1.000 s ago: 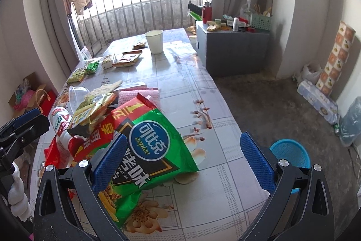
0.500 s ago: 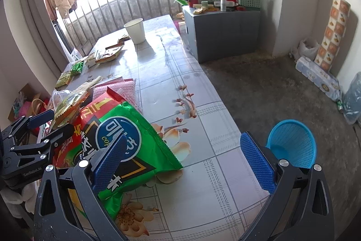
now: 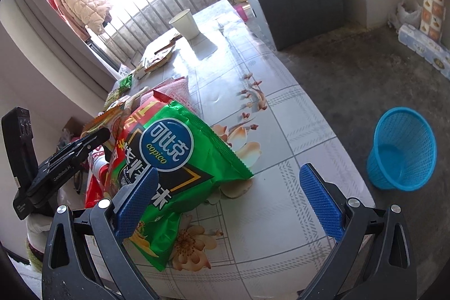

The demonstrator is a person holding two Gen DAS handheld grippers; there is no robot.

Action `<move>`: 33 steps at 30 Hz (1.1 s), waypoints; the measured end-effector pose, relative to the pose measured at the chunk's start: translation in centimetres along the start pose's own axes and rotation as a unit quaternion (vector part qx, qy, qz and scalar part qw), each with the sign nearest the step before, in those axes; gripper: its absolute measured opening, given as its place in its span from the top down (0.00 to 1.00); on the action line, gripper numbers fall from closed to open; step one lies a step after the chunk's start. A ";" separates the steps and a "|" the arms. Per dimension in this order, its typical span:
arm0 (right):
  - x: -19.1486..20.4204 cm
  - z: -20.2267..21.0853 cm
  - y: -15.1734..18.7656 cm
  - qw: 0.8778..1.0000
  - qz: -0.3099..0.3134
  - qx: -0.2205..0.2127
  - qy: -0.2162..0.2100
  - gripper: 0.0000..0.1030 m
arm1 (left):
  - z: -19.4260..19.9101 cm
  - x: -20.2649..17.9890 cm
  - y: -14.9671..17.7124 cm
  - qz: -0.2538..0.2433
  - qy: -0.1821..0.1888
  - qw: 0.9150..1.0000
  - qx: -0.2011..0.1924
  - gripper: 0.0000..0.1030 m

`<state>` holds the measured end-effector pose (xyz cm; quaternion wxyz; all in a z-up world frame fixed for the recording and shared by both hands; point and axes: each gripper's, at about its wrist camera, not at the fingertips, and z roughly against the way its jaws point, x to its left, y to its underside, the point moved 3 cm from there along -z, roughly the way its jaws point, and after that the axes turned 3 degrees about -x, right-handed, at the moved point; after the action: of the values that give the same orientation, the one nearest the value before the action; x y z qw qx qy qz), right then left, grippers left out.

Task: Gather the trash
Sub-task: 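Reach the right tool to the green chip bag and close on it, then carry the green chip bag with the right tool over the blue wastebasket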

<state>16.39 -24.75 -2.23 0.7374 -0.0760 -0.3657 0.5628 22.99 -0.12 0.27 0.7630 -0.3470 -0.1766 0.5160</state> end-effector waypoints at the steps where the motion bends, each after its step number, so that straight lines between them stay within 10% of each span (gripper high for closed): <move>1: 0.0 0.2 0.1 1.000 -0.009 0.001 -0.012 0.07 | 0.5 0.2 -0.2 0.004 0.001 1.000 -0.006 0.86; 17: 1.6 -2.2 6.0 0.970 -0.142 0.109 -0.168 0.07 | 10.9 4.5 0.4 0.052 0.031 0.989 -0.135 0.88; 28: 0.8 -4.3 4.4 0.928 -0.237 0.095 -0.272 0.07 | 12.3 5.0 2.1 0.065 0.039 0.989 -0.129 0.88; 33: 1.7 -5.2 4.0 0.929 -0.237 0.095 -0.269 0.07 | 12.1 4.9 2.4 0.064 0.043 0.989 -0.128 0.88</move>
<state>16.74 -20.28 -7.26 0.7270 0.2376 -0.5026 0.4030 15.82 9.12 6.60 0.6842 -0.4744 -0.1858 0.5218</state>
